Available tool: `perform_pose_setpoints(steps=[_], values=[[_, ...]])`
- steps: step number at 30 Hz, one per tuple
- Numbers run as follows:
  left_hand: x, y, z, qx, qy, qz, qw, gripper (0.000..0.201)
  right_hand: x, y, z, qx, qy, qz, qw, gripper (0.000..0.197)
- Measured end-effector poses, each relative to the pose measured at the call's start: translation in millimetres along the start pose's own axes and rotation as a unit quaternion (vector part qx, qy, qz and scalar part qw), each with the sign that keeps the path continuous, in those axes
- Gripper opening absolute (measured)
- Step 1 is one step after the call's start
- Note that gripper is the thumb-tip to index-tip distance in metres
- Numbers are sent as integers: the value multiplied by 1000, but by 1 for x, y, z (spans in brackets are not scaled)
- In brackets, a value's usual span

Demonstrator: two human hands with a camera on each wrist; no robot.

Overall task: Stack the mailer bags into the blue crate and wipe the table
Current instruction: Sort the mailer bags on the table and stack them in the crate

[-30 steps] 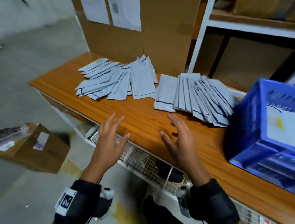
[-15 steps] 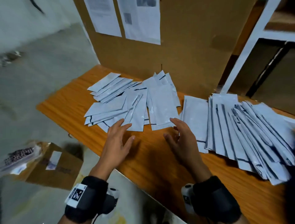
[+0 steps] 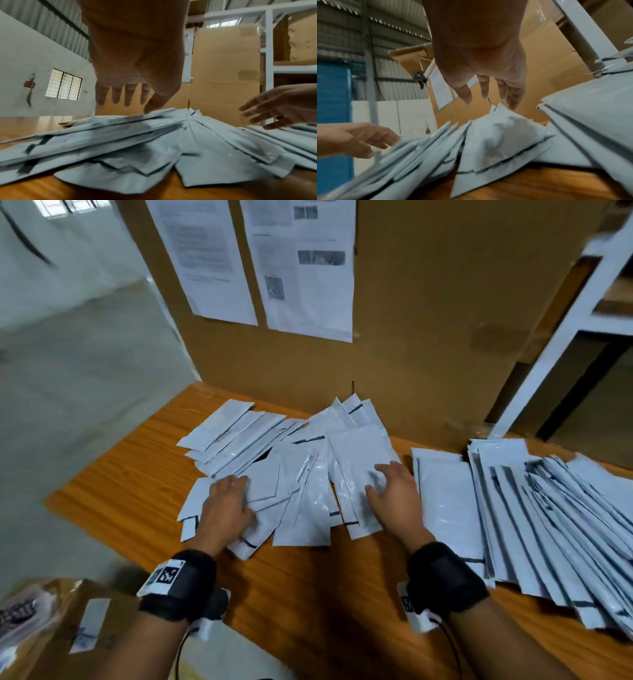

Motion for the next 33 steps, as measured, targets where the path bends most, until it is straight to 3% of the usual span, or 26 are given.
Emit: perform_pose_setpoints(steps=[3, 5, 9, 13, 17, 21, 23, 26, 30, 33], values=[[-23, 20, 14, -19, 12, 92, 995, 79, -16, 14, -8, -63, -42, -6, 997, 74], [-31, 28, 18, -47, 13, 104, 993, 76, -26, 20, -8, -96, -69, 6, 993, 90], [-23, 46, 26, -103, -57, 30, 993, 50, -47, 20, -1, -136, -167, 20, 976, 98], [9, 50, 21, -139, -132, -56, 980, 26, -41, 14, 4, -201, -180, 2, 963, 102], [58, 57, 18, -146, -209, -136, 957, 21, -26, 14, 7, -200, -78, -88, 973, 85], [88, 64, 0, -119, -332, -145, 925, 17, -15, 11, 5, -196, 35, -95, 975, 38], [90, 70, -9, -89, -355, -138, 920, 23, -9, 5, 4, -199, 70, -104, 972, 24], [84, 71, -27, -50, -420, -89, 902, 25, 6, -9, 7, -206, 129, -133, 961, 27], [70, 62, -65, -68, -482, -20, 873, 17, 30, -31, 5, -209, 164, -176, 948, 37], [65, 46, -93, -95, -510, -7, 855, 36, 52, -56, -2, -199, 177, -203, 942, 38]])
Point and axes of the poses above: each hand's wrist, its own y-axis towards the middle knuckle, its own x-axis out of the back of the hand, z = x × y, the point moved 9 cm from there along y, towards the middle knuckle, and after that the axes turned 1 degree about -x, right-handed, at the moved point
